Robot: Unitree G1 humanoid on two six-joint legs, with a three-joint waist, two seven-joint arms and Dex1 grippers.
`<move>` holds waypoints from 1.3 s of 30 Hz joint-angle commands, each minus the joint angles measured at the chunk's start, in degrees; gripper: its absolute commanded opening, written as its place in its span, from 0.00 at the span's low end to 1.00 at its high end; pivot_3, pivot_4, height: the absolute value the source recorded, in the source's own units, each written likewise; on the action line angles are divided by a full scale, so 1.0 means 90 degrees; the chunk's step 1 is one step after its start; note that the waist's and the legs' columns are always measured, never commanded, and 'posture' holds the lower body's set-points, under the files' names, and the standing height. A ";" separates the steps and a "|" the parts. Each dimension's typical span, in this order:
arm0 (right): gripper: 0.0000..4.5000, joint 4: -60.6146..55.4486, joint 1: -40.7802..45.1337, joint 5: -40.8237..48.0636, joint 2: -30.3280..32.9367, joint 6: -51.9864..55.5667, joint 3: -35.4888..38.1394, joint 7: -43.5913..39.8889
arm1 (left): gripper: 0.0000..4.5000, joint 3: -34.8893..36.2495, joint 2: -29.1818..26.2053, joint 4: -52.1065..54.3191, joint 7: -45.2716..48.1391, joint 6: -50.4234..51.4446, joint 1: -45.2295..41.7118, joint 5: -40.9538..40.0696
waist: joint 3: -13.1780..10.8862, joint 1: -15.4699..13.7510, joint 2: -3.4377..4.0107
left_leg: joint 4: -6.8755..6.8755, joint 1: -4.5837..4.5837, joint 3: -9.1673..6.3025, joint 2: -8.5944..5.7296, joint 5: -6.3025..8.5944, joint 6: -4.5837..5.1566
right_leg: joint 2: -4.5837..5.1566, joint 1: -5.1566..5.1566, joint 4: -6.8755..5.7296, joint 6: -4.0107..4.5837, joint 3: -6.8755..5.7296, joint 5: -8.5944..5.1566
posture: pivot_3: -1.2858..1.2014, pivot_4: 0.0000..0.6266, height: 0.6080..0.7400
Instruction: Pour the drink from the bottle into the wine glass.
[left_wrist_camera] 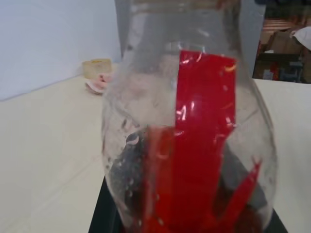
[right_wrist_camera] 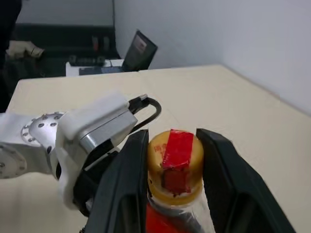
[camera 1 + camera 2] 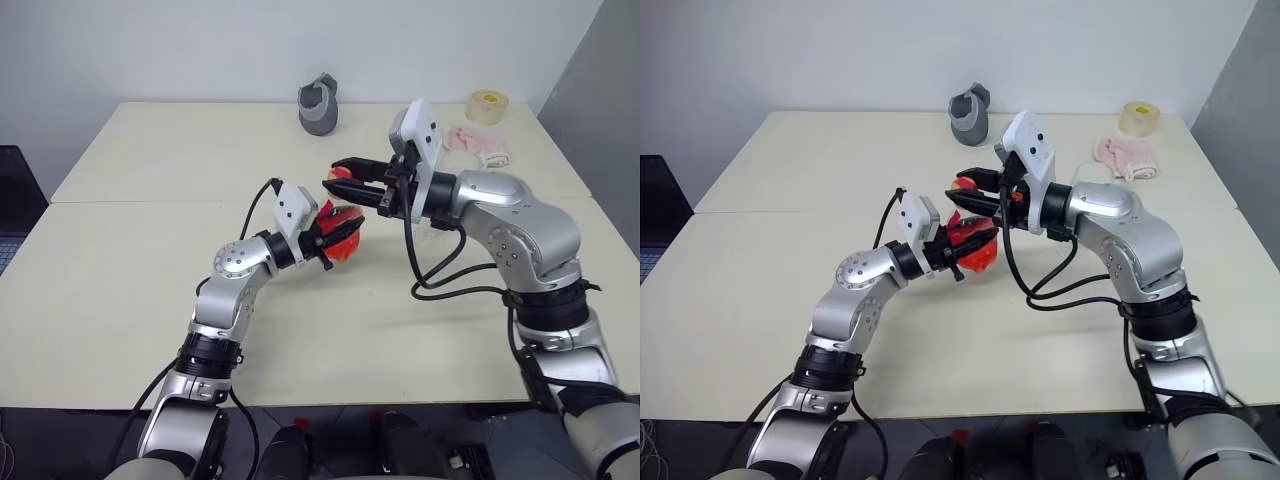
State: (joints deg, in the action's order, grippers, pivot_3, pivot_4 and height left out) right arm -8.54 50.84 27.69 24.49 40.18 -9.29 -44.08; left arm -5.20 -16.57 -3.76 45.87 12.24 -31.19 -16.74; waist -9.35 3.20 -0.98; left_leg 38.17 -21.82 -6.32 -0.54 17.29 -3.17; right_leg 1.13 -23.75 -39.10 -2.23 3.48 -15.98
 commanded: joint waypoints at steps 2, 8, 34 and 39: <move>0.27 0.0180 0.0468 0.0681 -0.0163 0.0890 0.0969 0.0510 | 0.23 0.0042 -0.0062 0.0602 0.0055 0.0011 0.0130 -0.0160 | 0.0000 0.0001 0.0000 | 0.0000 0.0000 -0.0004 0.0008 0.0000 0.0000 | 0.0001 -0.0001 -0.0001 0.0001 0.0000 0.0000 | 0.52 0.24 1.00; 0.27 0.0018 0.0517 0.1586 -0.0396 0.2095 0.1691 0.1018 | 0.23 0.0061 -0.0095 0.0757 0.0047 0.0092 0.0227 -0.0195 | 0.0000 -0.0019 0.0000 | -0.0003 -0.0002 -0.0008 0.0006 0.0000 0.0000 | 0.0006 -0.0002 0.0002 0.0001 0.0002 0.0001 | 0.52 0.24 1.00; 0.27 -0.2334 -0.5324 -0.1130 -0.0745 0.0017 0.2150 0.4831 | 0.23 -0.0140 0.0341 0.1316 -0.0365 0.0601 0.0567 -0.0335 | 0.0005 -0.0143 0.0000 | -0.0010 0.0044 0.0025 0.0000 0.0004 0.0014 | -0.0023 0.0045 0.0010 -0.0014 0.0015 0.0004 | 0.52 0.24 1.00; 0.27 -0.1289 -0.5127 -0.1340 -0.1123 -0.0548 0.2179 0.4803 | 0.23 -0.0126 0.0362 0.1116 -0.0320 0.0538 0.0395 -0.0298 | 0.0005 -0.0151 0.0001 | -0.0010 0.0044 0.0027 0.0001 -0.0001 0.0005 | -0.0027 0.0045 0.0011 -0.0013 0.0020 0.0004 | 0.52 0.24 1.00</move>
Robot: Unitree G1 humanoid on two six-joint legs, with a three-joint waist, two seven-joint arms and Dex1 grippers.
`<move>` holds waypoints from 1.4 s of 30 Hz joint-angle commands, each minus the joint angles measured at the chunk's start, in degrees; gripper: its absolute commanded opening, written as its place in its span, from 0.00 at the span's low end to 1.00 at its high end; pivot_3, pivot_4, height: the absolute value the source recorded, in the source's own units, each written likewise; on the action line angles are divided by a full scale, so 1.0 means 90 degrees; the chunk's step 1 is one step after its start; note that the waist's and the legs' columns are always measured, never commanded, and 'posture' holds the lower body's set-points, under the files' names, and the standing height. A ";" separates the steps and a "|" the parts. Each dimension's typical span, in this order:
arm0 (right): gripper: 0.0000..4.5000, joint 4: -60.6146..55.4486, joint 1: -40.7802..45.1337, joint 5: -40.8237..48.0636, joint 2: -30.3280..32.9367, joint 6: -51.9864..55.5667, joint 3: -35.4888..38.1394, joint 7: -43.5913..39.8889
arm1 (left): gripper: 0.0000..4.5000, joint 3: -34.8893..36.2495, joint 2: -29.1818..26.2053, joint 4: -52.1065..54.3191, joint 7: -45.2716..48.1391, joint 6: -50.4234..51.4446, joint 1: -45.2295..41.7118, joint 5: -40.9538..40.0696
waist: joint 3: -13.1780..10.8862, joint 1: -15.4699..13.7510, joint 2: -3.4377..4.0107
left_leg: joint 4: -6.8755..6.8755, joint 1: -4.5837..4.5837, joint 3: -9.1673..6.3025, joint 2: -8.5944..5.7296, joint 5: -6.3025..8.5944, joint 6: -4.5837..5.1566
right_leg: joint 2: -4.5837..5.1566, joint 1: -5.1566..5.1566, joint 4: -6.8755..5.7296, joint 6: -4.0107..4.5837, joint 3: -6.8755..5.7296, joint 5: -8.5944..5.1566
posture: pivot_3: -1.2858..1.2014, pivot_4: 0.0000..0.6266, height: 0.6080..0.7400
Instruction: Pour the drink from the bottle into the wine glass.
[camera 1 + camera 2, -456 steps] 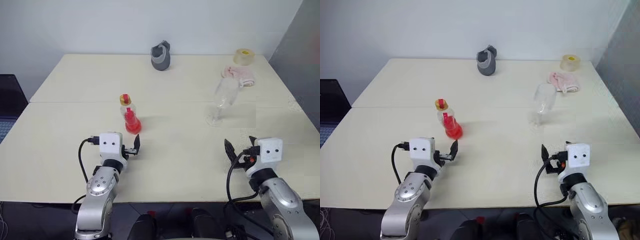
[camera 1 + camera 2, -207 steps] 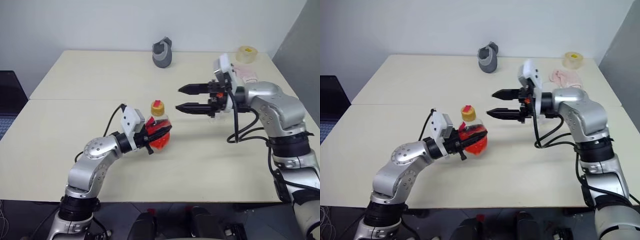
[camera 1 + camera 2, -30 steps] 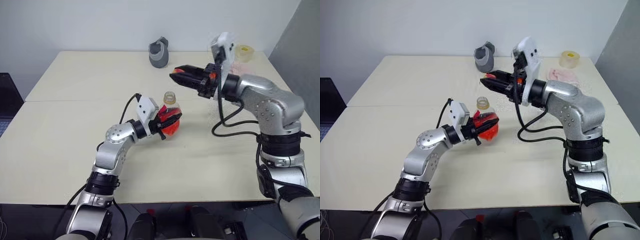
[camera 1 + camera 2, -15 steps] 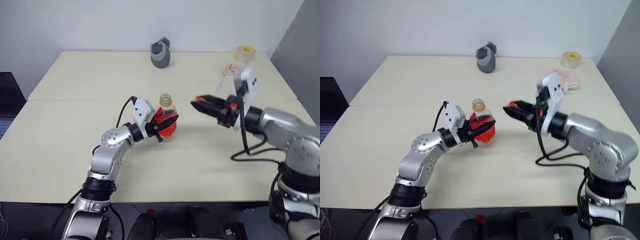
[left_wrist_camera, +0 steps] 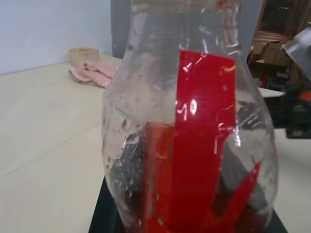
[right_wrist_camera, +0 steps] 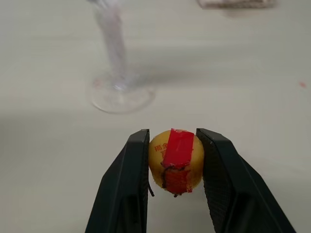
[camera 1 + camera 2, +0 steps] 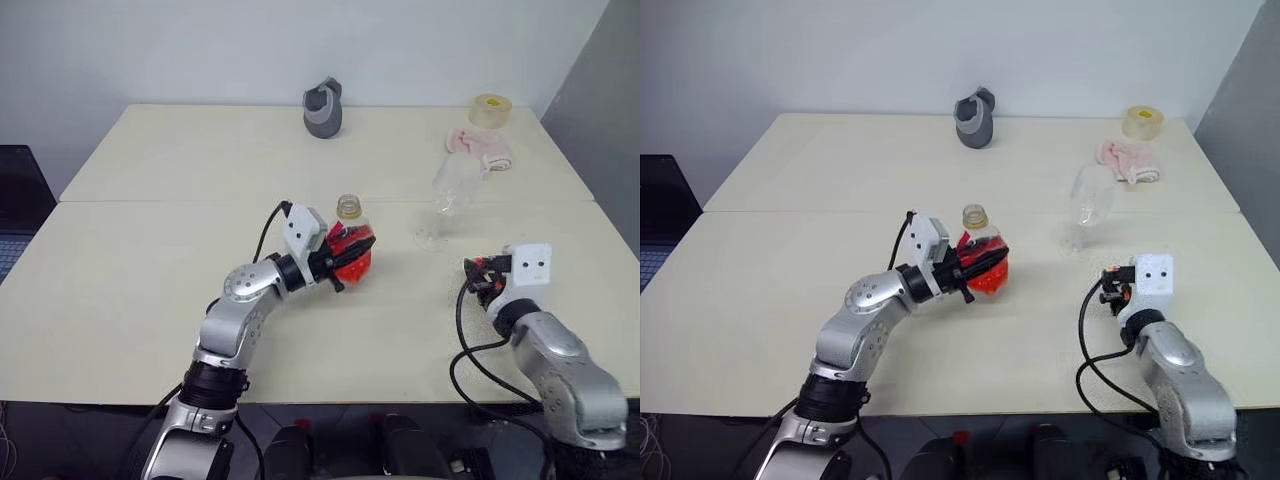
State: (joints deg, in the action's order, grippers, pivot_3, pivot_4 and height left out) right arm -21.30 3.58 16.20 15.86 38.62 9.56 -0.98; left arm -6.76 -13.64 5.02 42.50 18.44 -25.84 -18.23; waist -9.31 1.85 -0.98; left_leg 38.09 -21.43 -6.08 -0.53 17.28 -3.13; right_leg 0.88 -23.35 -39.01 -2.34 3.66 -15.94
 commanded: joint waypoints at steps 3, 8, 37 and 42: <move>0.43 0.0170 0.0127 -0.0094 -0.0252 -0.0438 0.0019 -0.0092 | 0.23 0.0064 0.0036 0.0084 0.0061 -0.0177 -0.0252 -0.0111 | 0.0000 0.0001 0.0001 | -0.0002 0.0000 0.0000 0.0001 0.0000 0.0001 | 0.0000 0.0000 0.0000 0.0000 0.0002 0.0000 | 0.52 0.24 1.00; 0.76 -0.0228 -0.0014 0.0035 -0.0176 -0.0086 -0.0015 -0.0301 | 0.23 0.0117 -0.0029 0.0118 0.0067 -0.0167 -0.0202 -0.0109 | 0.0000 0.0001 0.0002 | -0.0002 -0.0001 -0.0003 0.0001 0.0001 0.0002 | 0.0000 0.0000 0.0000 0.0000 0.0001 0.0000 | 0.52 0.24 1.00; 1.00 -0.1300 0.2136 0.1740 0.1371 -0.0052 -0.1434 -0.3583 | 0.23 0.1872 -0.0673 -0.4603 -0.2676 -0.2624 -0.2058 0.1048 | -0.0003 0.0001 -0.0005 | 0.0006 -0.0009 -0.0020 -0.0037 0.0003 0.0005 | 0.0011 -0.0005 0.0003 0.0000 -0.0019 0.0000 | 0.52 0.24 1.00; 1.00 -0.1116 0.2073 0.1410 0.1335 -0.0449 -0.1608 -0.3737 | 0.23 0.1934 -0.0554 -0.5118 -0.2813 -0.3158 -0.2102 0.1074 | -0.0003 -0.0030 -0.0005 | 0.0023 -0.0046 -0.0036 -0.0070 -0.0002 -0.0004 | 0.0043 -0.0026 0.0005 -0.0002 -0.0029 0.0000 | 0.52 0.24 1.00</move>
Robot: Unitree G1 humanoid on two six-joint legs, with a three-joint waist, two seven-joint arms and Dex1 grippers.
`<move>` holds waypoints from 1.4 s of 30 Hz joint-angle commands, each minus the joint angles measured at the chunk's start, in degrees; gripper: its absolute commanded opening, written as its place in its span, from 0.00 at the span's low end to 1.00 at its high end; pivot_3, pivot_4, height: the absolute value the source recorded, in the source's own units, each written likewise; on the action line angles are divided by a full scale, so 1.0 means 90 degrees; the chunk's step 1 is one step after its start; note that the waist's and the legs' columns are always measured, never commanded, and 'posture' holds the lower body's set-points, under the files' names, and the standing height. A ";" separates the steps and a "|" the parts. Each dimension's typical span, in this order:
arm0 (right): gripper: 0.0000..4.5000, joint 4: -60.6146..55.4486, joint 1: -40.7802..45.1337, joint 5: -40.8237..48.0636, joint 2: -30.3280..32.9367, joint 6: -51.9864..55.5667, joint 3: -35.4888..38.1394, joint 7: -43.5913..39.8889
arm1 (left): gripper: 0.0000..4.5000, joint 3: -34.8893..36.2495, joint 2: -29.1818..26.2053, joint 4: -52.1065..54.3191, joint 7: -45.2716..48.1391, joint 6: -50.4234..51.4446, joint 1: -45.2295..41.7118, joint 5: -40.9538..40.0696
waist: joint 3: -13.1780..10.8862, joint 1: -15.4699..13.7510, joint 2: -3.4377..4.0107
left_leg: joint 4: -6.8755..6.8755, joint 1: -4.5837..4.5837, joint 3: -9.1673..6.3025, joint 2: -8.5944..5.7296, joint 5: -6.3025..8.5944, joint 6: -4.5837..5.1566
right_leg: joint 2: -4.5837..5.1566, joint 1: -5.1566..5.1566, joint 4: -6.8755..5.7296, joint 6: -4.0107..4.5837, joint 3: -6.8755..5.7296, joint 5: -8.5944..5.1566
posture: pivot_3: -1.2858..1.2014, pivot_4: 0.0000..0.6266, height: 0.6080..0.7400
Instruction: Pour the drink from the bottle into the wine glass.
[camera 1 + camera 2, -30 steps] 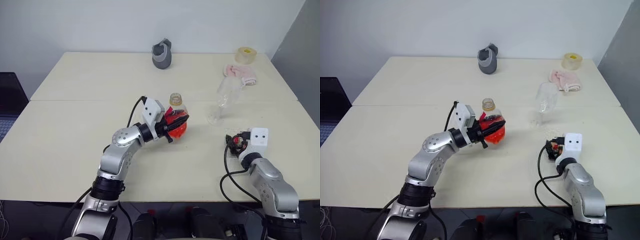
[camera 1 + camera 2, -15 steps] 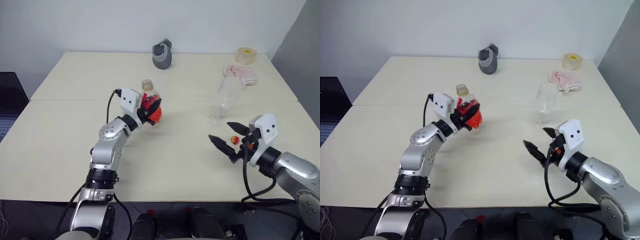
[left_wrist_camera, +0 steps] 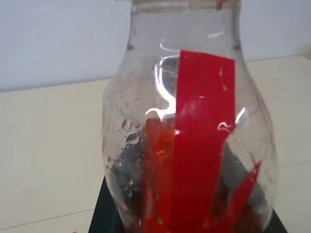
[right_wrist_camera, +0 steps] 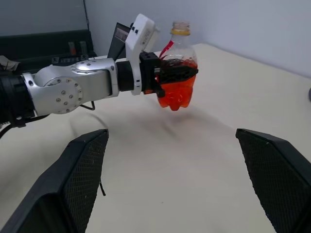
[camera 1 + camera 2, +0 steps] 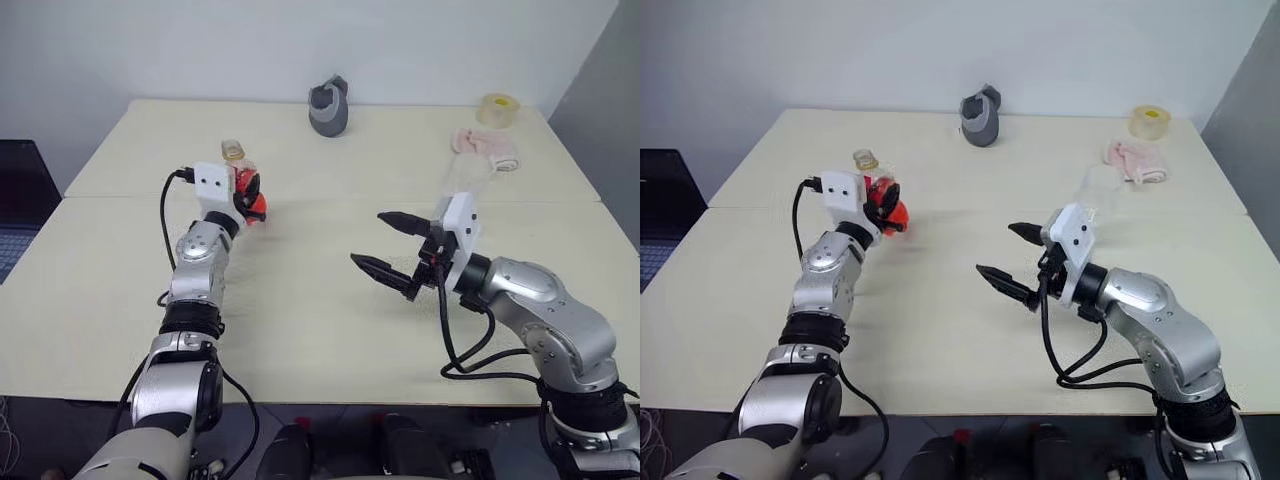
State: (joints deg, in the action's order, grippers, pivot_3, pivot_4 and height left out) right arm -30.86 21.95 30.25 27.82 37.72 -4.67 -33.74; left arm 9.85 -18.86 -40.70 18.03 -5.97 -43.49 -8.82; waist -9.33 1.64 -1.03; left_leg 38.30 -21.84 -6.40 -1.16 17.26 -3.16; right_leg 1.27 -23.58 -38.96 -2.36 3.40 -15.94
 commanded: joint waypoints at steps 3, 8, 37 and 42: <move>1.00 0.0043 0.0020 -0.0313 0.0028 -0.0526 -0.0075 -0.0157 | 0.23 0.0166 0.0026 -0.0479 -0.0265 -0.0730 -0.0176 0.0040 | 0.0000 -0.0008 -0.0003 | 0.0020 -0.0012 -0.0010 -0.0009 0.0000 0.0001 | 0.0008 0.0000 0.0000 -0.0008 0.0000 0.0003 | 0.52 0.24 1.00; 1.00 0.0110 0.0061 -0.0354 -0.0031 -0.0607 -0.0058 -0.0144 | 0.23 0.0158 -0.0007 -0.1020 -0.0298 -0.1105 -0.0194 0.0093 | 0.0001 0.0007 -0.0003 | 0.0021 -0.0008 -0.0008 -0.0008 0.0001 0.0002 | 0.0005 0.0000 -0.0003 -0.0010 -0.0001 0.0005 | 0.52 0.24 1.00; 1.00 -0.0350 -0.0503 -0.0199 0.0235 -0.0259 0.0397 -0.0079 | 1.00 0.0216 -0.0064 0.4247 -0.0186 0.1874 0.2832 -0.0684 | 0.0003 0.0014 -0.0002 | 0.0020 -0.0003 -0.0041 0.0004 0.0002 0.0003 | 0.0006 0.0004 -0.0007 -0.0010 0.0004 0.0005 | 0.52 0.24 1.00; 1.00 -0.0517 -0.0696 -0.0152 0.0249 -0.0167 0.0489 0.0046 | 1.00 0.0163 0.0055 0.5427 -0.0326 0.2585 0.3541 -0.0817 | 0.0003 0.0007 -0.0002 | 0.0020 0.0000 -0.0041 0.0006 0.0007 0.0012 | 0.0005 0.0009 -0.0006 -0.0010 0.0002 0.0005 | 0.52 0.24 1.00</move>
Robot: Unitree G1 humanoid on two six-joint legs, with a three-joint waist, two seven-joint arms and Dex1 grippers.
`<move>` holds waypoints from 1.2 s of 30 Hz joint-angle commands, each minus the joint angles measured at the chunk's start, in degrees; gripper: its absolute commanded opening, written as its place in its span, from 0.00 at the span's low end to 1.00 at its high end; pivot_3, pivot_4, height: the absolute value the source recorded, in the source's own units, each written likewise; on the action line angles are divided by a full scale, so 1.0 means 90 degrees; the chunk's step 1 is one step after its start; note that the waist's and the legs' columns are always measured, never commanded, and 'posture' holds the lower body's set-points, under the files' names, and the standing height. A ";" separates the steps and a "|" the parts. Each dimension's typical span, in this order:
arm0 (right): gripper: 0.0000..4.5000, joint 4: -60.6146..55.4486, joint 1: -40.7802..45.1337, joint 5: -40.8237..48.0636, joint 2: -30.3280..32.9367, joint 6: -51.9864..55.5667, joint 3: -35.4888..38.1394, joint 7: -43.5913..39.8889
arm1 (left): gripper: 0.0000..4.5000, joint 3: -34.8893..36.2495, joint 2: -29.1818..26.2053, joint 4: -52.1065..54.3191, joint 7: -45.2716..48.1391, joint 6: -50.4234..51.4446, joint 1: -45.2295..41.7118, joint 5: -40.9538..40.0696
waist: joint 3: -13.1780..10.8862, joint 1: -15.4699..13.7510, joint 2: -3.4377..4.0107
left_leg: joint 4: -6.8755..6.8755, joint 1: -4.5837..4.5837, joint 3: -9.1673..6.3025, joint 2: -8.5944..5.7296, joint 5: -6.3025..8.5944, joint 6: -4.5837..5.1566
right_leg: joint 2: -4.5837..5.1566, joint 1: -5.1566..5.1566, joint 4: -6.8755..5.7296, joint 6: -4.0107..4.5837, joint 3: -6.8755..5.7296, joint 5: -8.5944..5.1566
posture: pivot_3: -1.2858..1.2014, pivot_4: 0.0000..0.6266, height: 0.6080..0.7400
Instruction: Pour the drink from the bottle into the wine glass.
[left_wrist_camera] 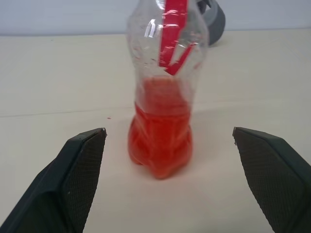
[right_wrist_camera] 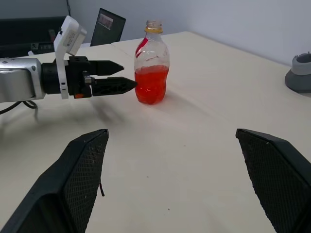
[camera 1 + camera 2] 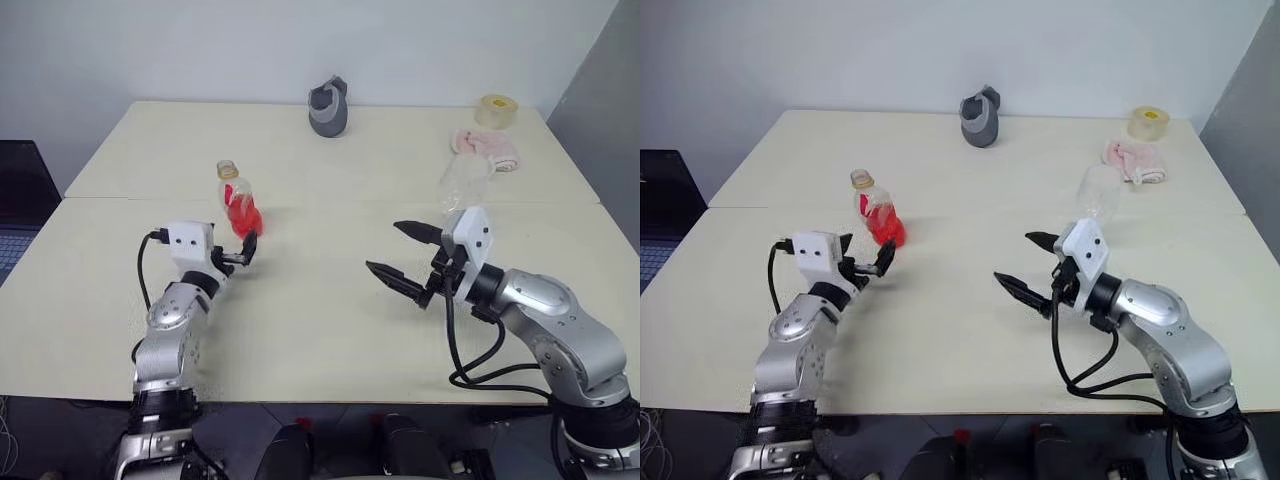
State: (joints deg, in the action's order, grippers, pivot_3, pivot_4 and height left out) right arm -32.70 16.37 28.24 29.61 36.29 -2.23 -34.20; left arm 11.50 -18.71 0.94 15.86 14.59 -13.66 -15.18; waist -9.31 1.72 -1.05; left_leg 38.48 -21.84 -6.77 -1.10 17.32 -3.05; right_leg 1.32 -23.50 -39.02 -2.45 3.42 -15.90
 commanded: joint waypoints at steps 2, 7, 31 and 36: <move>1.00 -0.0315 -0.0216 0.0011 0.0056 -0.0015 0.0266 0.0183 | 1.00 -0.0091 0.0088 0.1336 -0.0088 0.0583 0.0527 -0.0213 | 0.0000 -0.0003 0.0000 | -0.0001 0.0001 0.0001 0.0000 0.0001 0.0001 | 0.0000 0.0001 0.0000 0.0000 0.0001 0.0000 | 0.52 0.24 1.00; 1.00 0.0158 -0.0641 -0.0870 -0.0057 -0.0298 0.0412 0.1021 | 1.00 -0.0691 -0.0032 0.2661 0.0712 0.1388 0.1082 -0.0966 | 0.0001 -0.0019 -0.0001 | -0.0001 0.0003 0.0006 0.0022 0.0004 0.0007 | 0.0002 0.0007 0.0001 -0.0001 0.0003 0.0000 | 0.52 0.24 1.00; 1.00 0.3027 0.0333 -0.1827 -0.1384 -0.1069 0.0845 0.2580 | 1.00 -0.1051 -0.1193 0.2619 0.3059 0.1809 0.0347 -0.2042 | 0.0002 0.0022 0.0007 | -0.0042 0.0056 0.0086 0.0053 0.0008 0.0014 | -0.0030 0.0024 0.0004 0.0000 0.0035 -0.0001 | 0.52 0.24 1.00; 1.00 0.3884 0.0792 -0.1964 -0.1488 -0.1528 0.0805 0.2522 | 1.00 -0.1193 -0.1104 0.2621 0.3057 0.1751 0.0376 -0.1942 | 0.0002 0.0028 0.0007 | -0.0043 0.0057 0.0088 0.0054 0.0008 0.0014 | -0.0030 0.0024 0.0004 0.0001 0.0036 -0.0001 | 0.52 0.24 1.00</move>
State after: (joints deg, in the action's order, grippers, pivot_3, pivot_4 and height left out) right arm 1.75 22.01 10.97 16.27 25.01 4.44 -11.28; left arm 1.19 -28.91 23.58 43.20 31.74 -9.86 -32.71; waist -9.29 1.97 -0.98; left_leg 38.09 -21.33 -5.98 -0.62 17.39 -2.93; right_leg 1.05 -23.28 -38.98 -2.44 3.75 -15.90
